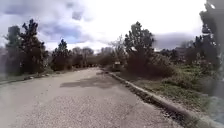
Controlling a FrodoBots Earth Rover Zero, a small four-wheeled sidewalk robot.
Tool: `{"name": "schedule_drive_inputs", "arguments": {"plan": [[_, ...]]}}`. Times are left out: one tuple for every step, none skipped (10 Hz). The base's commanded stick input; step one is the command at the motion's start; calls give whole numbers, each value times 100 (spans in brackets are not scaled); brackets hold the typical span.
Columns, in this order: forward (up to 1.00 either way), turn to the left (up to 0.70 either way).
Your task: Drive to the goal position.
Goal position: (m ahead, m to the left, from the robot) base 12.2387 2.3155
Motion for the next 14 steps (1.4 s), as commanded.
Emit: {"name": "schedule_drive_inputs", "arguments": {"plan": [[0,0],[0,0],[0,0],[0,0],[39,0],[45,0],[45,0],[45,0],[45,0],[45,0],[45,0],[45,0],[45,0],[45,0]]}}
